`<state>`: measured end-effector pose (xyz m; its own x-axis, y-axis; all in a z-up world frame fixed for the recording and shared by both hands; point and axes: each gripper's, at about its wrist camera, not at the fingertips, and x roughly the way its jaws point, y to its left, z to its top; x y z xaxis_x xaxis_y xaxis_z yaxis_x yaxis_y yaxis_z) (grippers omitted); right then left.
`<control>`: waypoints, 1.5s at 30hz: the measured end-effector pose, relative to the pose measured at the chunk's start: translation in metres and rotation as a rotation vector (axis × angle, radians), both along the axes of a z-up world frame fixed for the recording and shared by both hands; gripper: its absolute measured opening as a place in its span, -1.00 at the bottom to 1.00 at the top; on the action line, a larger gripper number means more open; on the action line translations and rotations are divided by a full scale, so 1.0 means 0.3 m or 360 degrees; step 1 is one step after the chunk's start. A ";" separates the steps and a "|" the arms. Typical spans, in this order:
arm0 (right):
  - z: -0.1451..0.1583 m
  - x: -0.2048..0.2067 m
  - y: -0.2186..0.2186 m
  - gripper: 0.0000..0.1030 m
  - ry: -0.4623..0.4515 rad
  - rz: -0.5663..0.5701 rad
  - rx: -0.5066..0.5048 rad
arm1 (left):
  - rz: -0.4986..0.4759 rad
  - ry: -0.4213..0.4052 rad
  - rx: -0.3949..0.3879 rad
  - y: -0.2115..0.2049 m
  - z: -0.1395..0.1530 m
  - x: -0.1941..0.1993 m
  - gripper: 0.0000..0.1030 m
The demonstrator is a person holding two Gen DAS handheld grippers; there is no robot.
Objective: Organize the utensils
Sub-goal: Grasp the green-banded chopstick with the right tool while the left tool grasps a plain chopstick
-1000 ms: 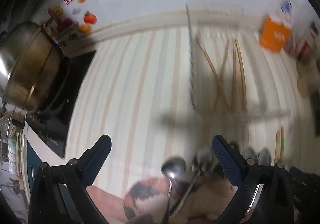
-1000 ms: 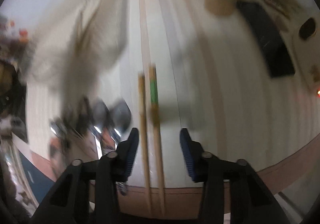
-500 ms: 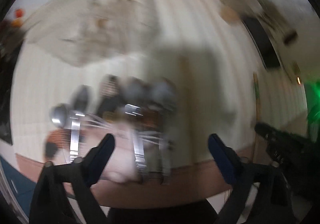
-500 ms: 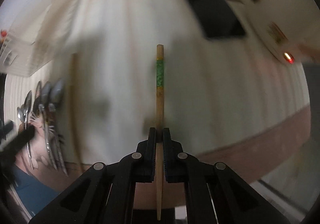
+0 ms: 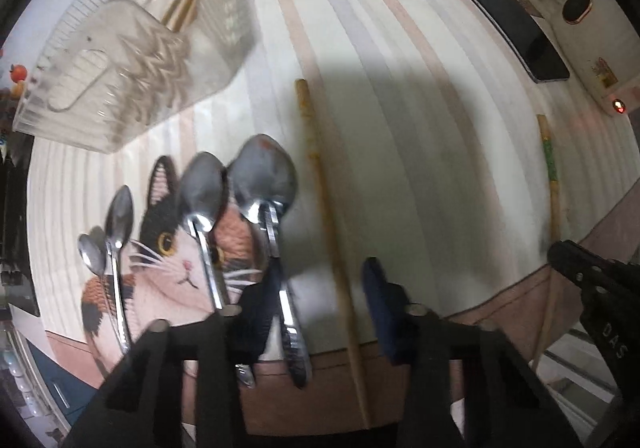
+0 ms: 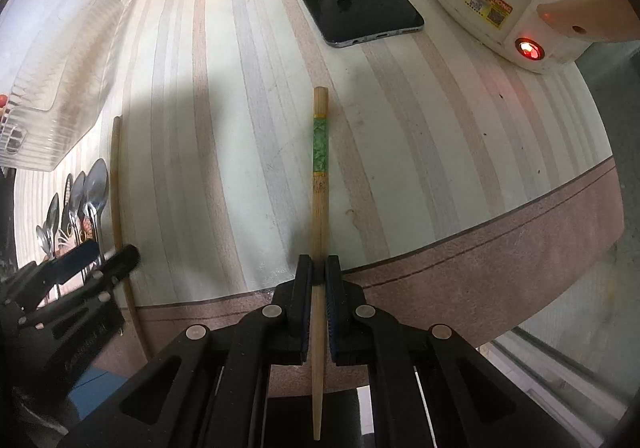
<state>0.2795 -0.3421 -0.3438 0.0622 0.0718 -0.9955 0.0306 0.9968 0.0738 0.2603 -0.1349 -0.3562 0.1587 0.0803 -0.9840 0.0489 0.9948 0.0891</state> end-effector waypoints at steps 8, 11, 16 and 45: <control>0.011 0.002 0.021 -0.87 0.0012 -0.0008 0.0007 | 0.0087 -0.0032 -0.0170 0.121 0.086 -0.038 -0.76; 0.011 0.000 0.023 -0.87 0.0016 -0.0012 0.0003 | 0.0098 -0.0012 -0.0267 0.138 0.100 -0.040 -0.70; 0.012 0.007 0.026 -0.87 0.0022 -0.0016 0.0009 | 0.0069 0.0081 -0.0223 0.143 0.034 -0.030 -0.70; 0.016 -0.012 -0.002 -0.87 0.0060 0.0057 -0.0009 | -0.0086 0.0010 -0.0146 -0.020 0.011 -0.036 -0.92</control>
<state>0.2760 -0.3426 -0.3390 0.0219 0.0674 -0.9975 -0.0022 0.9977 0.0674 0.2496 -0.1408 -0.3528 0.1543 -0.0185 -0.9879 0.1027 0.9947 -0.0026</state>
